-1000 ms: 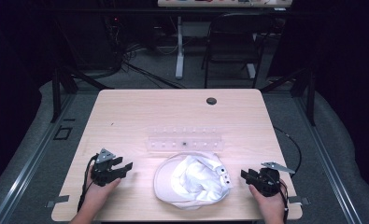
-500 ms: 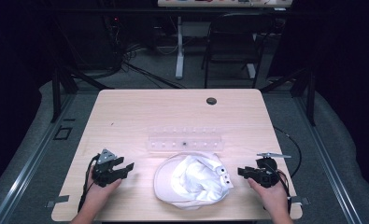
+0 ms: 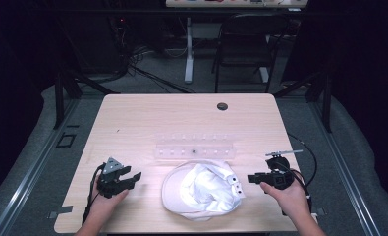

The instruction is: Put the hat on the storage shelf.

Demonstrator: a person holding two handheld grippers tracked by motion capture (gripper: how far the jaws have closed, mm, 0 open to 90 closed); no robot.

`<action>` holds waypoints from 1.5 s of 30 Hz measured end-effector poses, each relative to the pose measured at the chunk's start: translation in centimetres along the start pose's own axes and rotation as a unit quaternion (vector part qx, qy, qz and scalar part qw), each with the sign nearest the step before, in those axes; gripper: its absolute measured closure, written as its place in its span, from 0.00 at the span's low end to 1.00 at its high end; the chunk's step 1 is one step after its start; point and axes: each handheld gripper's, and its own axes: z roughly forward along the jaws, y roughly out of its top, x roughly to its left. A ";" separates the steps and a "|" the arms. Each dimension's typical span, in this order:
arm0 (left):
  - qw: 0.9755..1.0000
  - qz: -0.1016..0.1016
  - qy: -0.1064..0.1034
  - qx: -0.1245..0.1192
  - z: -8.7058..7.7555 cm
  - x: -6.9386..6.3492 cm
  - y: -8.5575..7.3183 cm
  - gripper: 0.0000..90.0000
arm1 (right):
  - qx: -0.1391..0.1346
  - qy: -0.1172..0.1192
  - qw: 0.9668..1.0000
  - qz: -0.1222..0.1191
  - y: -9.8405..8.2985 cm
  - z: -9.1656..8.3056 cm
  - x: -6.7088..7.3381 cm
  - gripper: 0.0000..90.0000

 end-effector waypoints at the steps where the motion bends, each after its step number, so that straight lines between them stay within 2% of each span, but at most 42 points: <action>1: 1.000 0.000 0.000 0.000 0.0 0.0 0.0 0.52 | 0.000 0.000 1.000 0.000 0.0 0.0 0.0 0.67; 2: 1.000 -0.001 -0.001 0.001 0.0 0.0 0.0 0.52 | 0.007 0.012 1.000 -0.003 0.4 -0.2 0.5 0.66; 3: 1.000 -0.001 -0.001 0.001 0.0 0.0 0.0 0.52 | 0.007 0.012 1.000 -0.003 0.4 -0.2 0.5 0.66; 7: 1.000 0.000 -0.001 0.000 0.1 -0.2 0.0 0.52 | 0.016 0.025 0.999 -0.024 1.1 -0.6 2.2 0.64; 11: 1.000 0.001 -0.003 0.002 0.1 -0.2 0.0 0.52 | 0.028 0.037 0.999 -0.026 1.3 -0.3 3.0 0.64; 12: 1.000 0.002 -0.003 0.001 0.1 -0.2 0.0 0.52 | 0.039 0.047 0.998 -0.022 1.4 0.0 3.1 0.63; 18: 1.000 0.002 -0.004 0.002 0.1 -0.2 0.0 0.52 | 0.060 0.044 0.997 -0.027 1.5 1.2 3.1 0.61; 20: 1.000 0.004 -0.003 0.001 0.2 -0.2 0.0 0.52 | 0.070 0.050 0.996 -0.016 1.5 2.0 2.7 0.59; 25: 1.000 0.003 -0.004 0.002 0.2 -0.2 0.0 0.52 | 0.084 0.053 0.995 -0.008 1.2 3.2 2.3 0.59; 26: 1.000 0.004 -0.005 0.002 0.2 -0.2 0.0 0.52 | 0.094 0.056 0.994 -0.010 1.2 3.4 2.2 0.59; 31: 1.000 0.003 -0.004 0.002 0.2 -0.2 0.0 0.52 | 0.106 0.068 0.992 0.009 1.0 4.3 2.3 0.61; 33: 1.000 0.003 -0.004 0.003 0.2 -0.3 0.0 0.52 | 0.110 0.068 0.991 0.010 1.0 4.4 2.3 0.62; 34: 1.000 0.003 -0.005 0.002 0.3 -0.3 0.0 0.52 | 0.122 0.067 0.990 0.008 1.0 4.5 2.3 0.63; 35: 1.000 0.003 -0.005 0.002 0.3 -0.3 0.0 0.52 | 0.106 0.069 0.992 0.017 0.8 4.7 2.5 0.64; 36: 1.000 0.002 -0.005 0.002 0.3 -0.3 0.0 0.52 | 0.113 0.070 0.991 0.020 0.8 4.7 2.6 0.66; 37: 1.000 0.002 -0.005 0.002 0.3 -0.3 0.0 0.52 | 0.125 0.070 0.990 0.012 1.0 4.6 2.6 0.66; 39: 1.000 0.002 -0.005 0.002 0.3 -0.3 0.0 0.52 | 0.121 0.068 0.990 0.009 0.9 4.7 2.6 0.67; 40: 1.000 0.002 -0.005 0.002 0.3 -0.3 0.0 0.52 | 0.127 0.066 0.990 0.011 1.0 4.6 2.7 0.68; 42: 1.000 0.002 -0.005 0.003 0.3 -0.3 0.0 0.52 | 0.117 0.060 0.991 0.028 1.0 4.7 3.0 0.71; 45: 1.000 0.002 -0.004 0.003 0.3 -0.3 0.0 0.52 | 0.121 0.059 0.991 0.028 1.1 4.6 2.9 0.72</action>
